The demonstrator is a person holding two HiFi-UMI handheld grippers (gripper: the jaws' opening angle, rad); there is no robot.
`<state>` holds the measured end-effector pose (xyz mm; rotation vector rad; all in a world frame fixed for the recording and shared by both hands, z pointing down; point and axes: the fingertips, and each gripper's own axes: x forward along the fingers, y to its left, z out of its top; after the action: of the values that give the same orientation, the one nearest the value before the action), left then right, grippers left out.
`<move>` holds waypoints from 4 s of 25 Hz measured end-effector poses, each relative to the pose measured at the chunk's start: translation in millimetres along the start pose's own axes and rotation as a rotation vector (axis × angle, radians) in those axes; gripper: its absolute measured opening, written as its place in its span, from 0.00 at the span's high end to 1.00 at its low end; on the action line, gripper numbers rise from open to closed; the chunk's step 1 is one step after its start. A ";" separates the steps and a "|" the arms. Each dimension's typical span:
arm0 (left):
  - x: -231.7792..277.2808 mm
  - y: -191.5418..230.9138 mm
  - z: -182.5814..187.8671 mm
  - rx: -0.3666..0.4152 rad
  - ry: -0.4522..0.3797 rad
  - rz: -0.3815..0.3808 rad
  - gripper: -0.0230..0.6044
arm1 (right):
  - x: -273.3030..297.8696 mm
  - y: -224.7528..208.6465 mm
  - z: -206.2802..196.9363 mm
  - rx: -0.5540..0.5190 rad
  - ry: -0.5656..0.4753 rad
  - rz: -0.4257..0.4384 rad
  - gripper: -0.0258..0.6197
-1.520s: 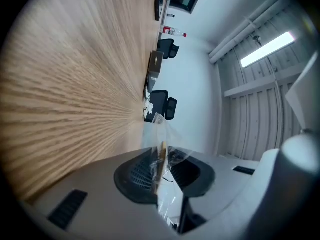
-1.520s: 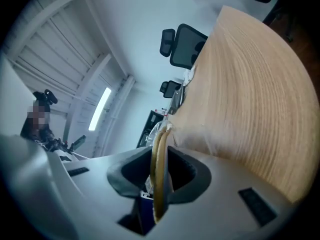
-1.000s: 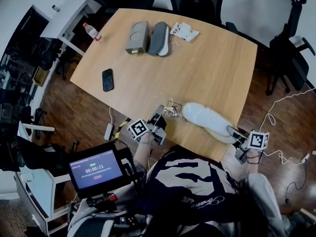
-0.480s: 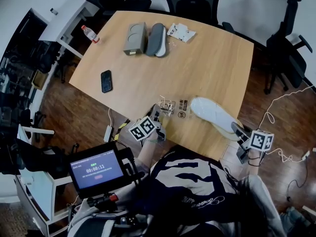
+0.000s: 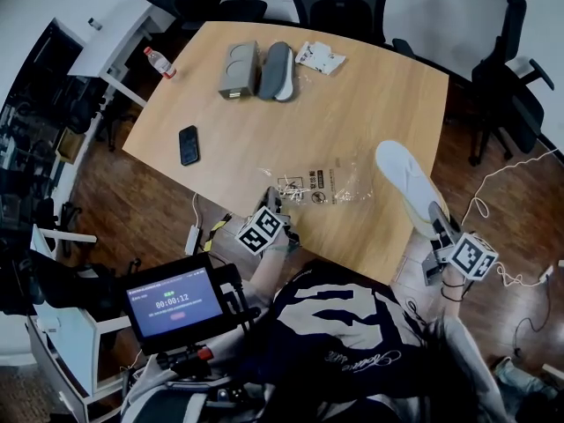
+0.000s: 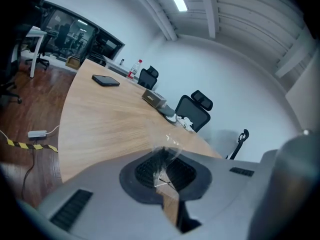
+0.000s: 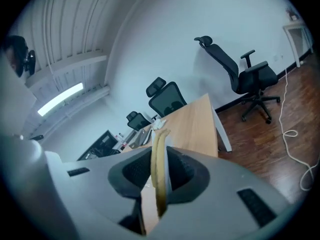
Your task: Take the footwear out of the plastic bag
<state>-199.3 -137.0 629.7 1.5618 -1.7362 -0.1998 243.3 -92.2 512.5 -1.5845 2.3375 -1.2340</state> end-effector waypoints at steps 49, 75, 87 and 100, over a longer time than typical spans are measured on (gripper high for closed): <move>-101.4 -107.4 -49.3 0.440 0.214 -0.491 0.44 | 39.0 101.8 -140.1 -0.383 0.028 -0.255 0.58; -308.5 -160.0 -163.1 0.290 0.156 -0.544 0.96 | -159.9 162.6 -236.4 -0.436 0.118 0.147 0.89; -357.8 -159.7 -185.2 0.349 0.165 -0.527 0.96 | -189.9 179.6 -265.0 -0.425 0.140 0.227 0.89; -383.2 -141.3 -169.0 0.366 0.209 -0.610 0.96 | -190.3 208.0 -278.4 -0.383 0.104 0.149 0.93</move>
<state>-4.9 237.1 496.9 2.2664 -1.1360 -0.0105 48.5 252.6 498.9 -1.4275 2.8341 -0.8977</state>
